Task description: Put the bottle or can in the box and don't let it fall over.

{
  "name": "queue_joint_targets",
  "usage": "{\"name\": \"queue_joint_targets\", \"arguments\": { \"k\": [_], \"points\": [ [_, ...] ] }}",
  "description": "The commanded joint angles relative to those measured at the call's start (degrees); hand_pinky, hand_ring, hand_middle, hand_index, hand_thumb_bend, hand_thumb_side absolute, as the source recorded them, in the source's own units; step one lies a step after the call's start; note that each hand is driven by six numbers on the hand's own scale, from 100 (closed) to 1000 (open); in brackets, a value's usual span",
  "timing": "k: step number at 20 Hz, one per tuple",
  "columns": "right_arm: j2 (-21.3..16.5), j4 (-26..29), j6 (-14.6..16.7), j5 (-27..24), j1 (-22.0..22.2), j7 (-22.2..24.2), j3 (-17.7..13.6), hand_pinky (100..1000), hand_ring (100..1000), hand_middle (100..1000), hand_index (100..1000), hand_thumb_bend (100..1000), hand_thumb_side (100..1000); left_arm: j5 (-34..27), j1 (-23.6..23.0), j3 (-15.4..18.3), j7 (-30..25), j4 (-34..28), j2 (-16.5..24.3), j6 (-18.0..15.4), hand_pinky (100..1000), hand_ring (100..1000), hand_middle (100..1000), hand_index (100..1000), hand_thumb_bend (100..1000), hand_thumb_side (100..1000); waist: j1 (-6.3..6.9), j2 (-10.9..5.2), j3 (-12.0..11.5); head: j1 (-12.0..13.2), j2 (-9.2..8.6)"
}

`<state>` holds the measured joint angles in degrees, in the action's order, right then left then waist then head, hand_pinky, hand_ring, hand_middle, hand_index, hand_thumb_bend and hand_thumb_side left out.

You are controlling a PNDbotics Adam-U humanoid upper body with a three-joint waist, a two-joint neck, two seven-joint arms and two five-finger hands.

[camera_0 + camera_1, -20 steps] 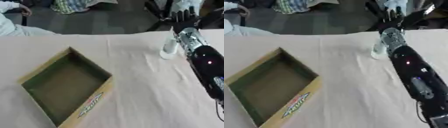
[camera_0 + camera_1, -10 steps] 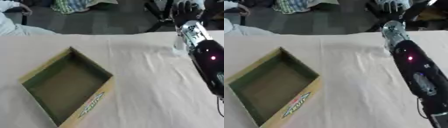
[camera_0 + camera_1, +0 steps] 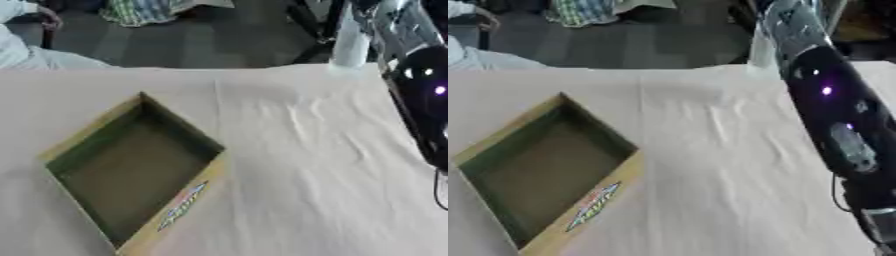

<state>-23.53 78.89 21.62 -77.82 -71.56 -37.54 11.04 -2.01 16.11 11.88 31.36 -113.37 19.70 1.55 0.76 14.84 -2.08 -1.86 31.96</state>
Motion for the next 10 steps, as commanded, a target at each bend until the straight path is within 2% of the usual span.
{"name": "queue_joint_targets", "arguments": {
  "k": [1,7,8,9,10],
  "points": [
    [1.74,7.01,-4.41,2.29,-3.03,-2.11,0.53,100,100,100,890,632,937,-0.17,0.12,0.21,-0.13,-0.69,1.9,-0.05,729,794,739,896,160,825,-0.13,-2.21,0.01,-0.24,0.77],
    [10.86,17.19,-13.0,3.77,-3.73,-8.73,3.14,100,100,100,885,491,903,-0.48,0.17,-0.17,-0.44,0.11,2.0,-0.04,732,796,741,897,166,822,-0.63,-4.36,-0.22,-1.86,2.71],
    [12.45,18.46,-13.95,3.75,-3.43,-9.62,3.59,100,100,100,884,421,886,-0.53,0.2,-0.23,-0.48,0.31,1.99,-0.03,733,798,742,897,167,822,-0.73,-4.72,-0.32,-2.19,3.17],
    [14.16,19.68,-14.84,3.62,-3.04,-10.36,4.13,100,100,100,885,411,846,-0.58,0.21,-0.29,-0.53,0.57,1.99,0.02,734,798,743,897,168,823,-0.85,-5.13,-0.41,-2.48,3.73],
    [15.61,20.82,-15.63,3.49,-2.66,-10.97,4.66,100,100,100,884,406,752,-0.62,0.21,-0.33,-0.56,0.83,2.01,0.06,736,800,744,897,170,825,-0.96,-5.49,-0.48,-2.67,4.2]
  ]
}}
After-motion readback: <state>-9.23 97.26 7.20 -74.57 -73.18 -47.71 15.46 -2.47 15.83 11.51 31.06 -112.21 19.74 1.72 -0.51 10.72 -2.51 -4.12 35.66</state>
